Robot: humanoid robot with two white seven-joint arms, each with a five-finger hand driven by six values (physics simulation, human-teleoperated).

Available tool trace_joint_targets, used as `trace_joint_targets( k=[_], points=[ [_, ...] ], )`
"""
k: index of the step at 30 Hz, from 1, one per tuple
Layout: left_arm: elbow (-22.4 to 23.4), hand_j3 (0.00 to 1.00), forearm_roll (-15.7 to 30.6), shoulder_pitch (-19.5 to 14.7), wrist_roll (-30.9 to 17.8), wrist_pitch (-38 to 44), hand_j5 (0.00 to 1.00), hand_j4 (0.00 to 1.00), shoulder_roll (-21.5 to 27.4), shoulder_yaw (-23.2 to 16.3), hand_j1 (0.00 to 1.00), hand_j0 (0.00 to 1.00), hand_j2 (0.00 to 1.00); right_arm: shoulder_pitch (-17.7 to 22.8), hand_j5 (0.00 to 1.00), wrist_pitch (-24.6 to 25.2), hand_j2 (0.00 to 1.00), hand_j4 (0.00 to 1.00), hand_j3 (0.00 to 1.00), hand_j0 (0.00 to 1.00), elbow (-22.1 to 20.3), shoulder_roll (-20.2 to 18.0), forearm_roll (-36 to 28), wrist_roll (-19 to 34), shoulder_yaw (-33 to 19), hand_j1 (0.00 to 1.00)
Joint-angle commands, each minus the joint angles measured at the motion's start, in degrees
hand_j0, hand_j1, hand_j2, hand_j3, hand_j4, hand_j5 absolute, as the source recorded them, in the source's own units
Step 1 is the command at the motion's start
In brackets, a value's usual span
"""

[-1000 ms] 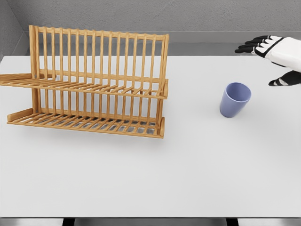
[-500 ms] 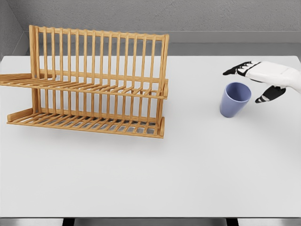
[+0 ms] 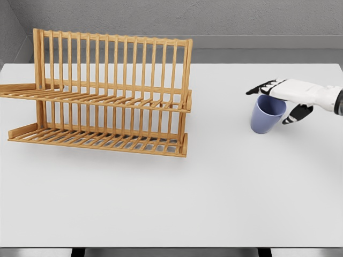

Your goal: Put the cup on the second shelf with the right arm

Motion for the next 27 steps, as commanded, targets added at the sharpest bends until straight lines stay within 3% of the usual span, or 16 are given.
trace_joint_targets(
  k=[1, 13, 16, 17, 27],
  points=[
    [0.0, 1.0, 0.0, 0.0, -0.01, 0.0, 1.0, 1.0, 0.0, 0.03, 1.0, 1.0, 1.0, 0.0, 1.0, 0.12, 1.0, 1.0, 1.0, 1.0, 0.75, 0.13, -0.25, -0.02, 0.71, 1.0],
    [0.0, 1.0, 0.0, 0.0, -0.01, 0.0, 1.0, 1.0, 0.0, 0.03, 1.0, 1.0, 1.0, -1.05, 1.0, 0.03, 1.0, 1.0, 1.0, 1.0, 2.15, 1.19, -0.16, -0.02, 1.14, 1.0],
    [0.0, 1.0, 0.0, 0.0, -0.01, 0.0, 1.0, 1.0, 0.0, 0.03, 1.0, 1.0, 1.0, -1.05, 0.73, 0.03, 0.73, 0.73, 0.73, 0.73, 2.07, 1.19, -0.16, -0.02, 1.32, 0.73],
    [0.0, 1.0, 0.0, 0.0, -0.01, 0.0, 1.0, 1.0, 0.0, 0.03, 1.0, 1.0, 1.0, -1.14, 0.69, 0.03, 0.69, 0.69, 0.69, 0.69, 2.07, 1.19, -0.16, -0.02, 1.67, 0.69],
    [0.0, 1.0, 0.0, 0.0, -0.01, 0.0, 1.0, 1.0, 0.0, 0.03, 1.0, 1.0, 1.0, -1.23, 0.64, -0.24, 0.64, 0.64, 0.64, 0.64, 0.84, 0.48, 0.01, -0.02, 0.97, 0.64]
  ],
)
